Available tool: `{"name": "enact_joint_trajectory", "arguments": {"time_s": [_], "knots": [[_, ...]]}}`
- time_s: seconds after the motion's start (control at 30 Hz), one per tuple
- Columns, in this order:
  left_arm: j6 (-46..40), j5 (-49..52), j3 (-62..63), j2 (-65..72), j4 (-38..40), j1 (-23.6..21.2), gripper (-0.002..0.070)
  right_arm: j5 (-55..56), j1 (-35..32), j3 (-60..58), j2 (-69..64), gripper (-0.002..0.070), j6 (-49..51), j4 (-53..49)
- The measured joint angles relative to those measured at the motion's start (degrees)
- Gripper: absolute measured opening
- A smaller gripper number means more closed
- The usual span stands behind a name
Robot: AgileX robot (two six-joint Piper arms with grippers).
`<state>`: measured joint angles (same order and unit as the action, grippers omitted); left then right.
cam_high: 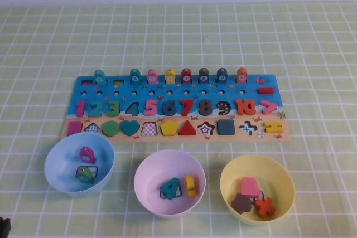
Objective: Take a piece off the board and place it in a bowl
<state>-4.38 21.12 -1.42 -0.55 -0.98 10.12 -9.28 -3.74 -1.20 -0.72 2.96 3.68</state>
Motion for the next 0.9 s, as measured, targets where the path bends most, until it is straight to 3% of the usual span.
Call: {"name": "enact_joint_trajectory", "arguments": {"time_s": [0.17, 0.43, 0.9], "knots": [[0.00, 0.00, 0.00, 0.00, -0.08, 0.00, -0.0003, -0.56, 3.05, -0.24, 1.12, -0.0017, 0.00, 0.00], [0.00, 0.00, 0.00, 0.00, -0.08, 0.00, -0.0003, -10.57, 4.67, -0.27, 1.12, -0.0017, 0.00, 0.00], [0.00, 0.00, 0.00, 0.00, -0.08, 0.00, -0.0003, -11.62, 4.67, -0.27, 1.12, -0.0017, 0.00, 0.07]]}}
